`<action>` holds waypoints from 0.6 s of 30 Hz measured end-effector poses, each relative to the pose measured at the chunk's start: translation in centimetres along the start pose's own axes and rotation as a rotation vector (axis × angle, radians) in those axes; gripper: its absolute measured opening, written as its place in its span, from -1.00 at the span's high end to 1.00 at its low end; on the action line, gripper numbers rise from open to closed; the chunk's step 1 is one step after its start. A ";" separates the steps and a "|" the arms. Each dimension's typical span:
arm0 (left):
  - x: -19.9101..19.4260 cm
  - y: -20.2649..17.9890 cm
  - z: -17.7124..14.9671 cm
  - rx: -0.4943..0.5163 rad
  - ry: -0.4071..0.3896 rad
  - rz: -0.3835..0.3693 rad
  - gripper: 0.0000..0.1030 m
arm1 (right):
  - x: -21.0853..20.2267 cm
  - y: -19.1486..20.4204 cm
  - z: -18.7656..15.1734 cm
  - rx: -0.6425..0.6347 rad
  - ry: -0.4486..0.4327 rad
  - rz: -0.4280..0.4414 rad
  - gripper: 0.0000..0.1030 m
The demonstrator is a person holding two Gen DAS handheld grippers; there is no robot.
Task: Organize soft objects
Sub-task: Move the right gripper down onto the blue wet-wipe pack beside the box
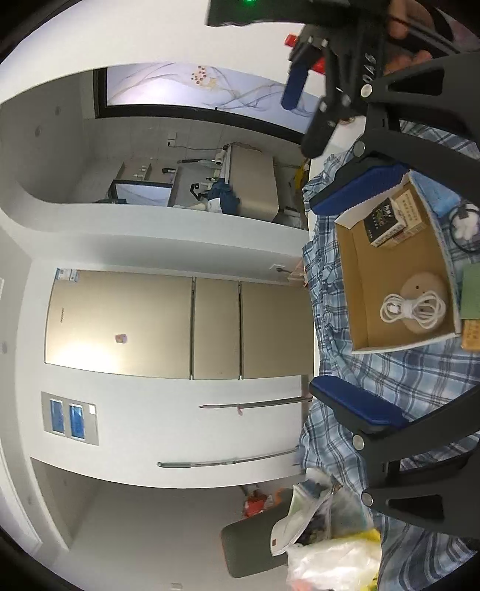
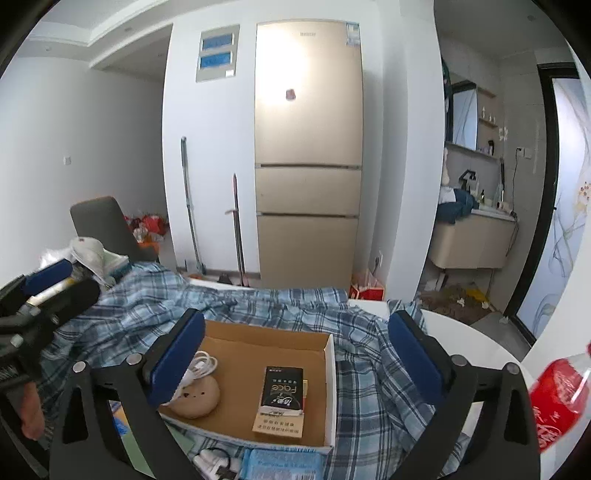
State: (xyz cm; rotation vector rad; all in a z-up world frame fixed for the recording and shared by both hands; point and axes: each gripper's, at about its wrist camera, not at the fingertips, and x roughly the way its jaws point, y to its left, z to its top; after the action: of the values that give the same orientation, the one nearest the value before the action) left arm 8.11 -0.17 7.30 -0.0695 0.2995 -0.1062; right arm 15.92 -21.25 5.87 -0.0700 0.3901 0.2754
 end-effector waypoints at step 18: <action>-2.9 1.5 -7.8 -0.014 0.054 0.075 -1.00 | -1.2 0.8 -6.1 0.002 0.071 -0.062 -0.97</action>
State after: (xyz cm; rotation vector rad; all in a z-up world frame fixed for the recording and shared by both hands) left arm 3.20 1.20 0.62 -0.0696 0.3567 -0.0316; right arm 12.41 -21.52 0.66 -0.0898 0.4582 0.2120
